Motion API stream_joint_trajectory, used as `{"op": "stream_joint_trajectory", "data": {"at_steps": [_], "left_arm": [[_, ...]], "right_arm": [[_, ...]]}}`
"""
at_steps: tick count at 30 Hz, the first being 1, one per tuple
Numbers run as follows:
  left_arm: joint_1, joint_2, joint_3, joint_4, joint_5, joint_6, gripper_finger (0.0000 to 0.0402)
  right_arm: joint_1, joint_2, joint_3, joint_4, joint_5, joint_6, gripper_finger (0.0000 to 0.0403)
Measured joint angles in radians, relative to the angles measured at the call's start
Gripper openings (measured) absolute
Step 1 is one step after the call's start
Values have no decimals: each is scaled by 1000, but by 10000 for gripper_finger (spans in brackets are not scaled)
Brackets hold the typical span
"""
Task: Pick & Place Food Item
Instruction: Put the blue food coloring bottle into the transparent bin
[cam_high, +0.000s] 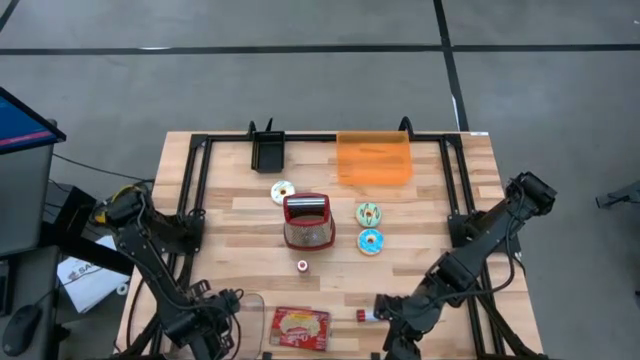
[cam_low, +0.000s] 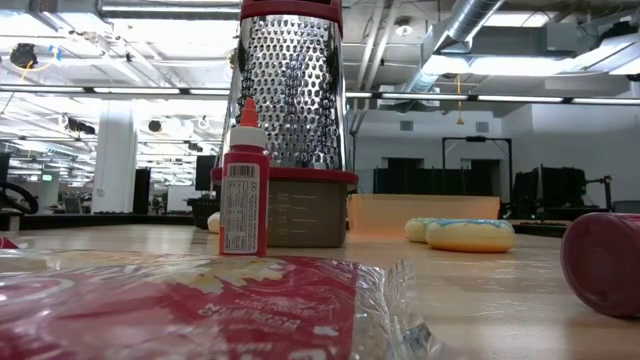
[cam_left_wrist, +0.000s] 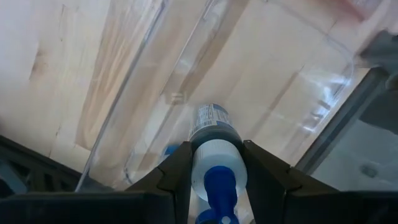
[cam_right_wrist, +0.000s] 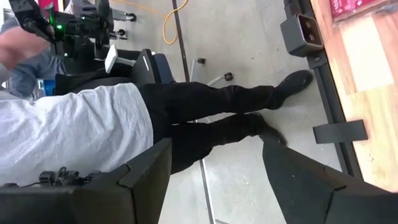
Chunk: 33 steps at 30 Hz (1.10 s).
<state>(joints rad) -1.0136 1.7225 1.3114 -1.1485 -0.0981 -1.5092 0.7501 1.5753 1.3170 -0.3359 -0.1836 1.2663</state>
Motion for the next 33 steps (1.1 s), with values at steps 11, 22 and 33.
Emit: {"op": "stream_joint_trajectory", "data": {"at_steps": [11,22,33], "left_arm": [[-2,-1,-19,8,-17,-16,110],[-2,-2,-19,-11,-17,-16,110],[-2,-2,-19,-22,-17,-22,142]], "right_arm": [[9,0,0,4,-1,36,244],[9,0,0,9,1,35,244],[9,0,0,9,2,35,244]]}}
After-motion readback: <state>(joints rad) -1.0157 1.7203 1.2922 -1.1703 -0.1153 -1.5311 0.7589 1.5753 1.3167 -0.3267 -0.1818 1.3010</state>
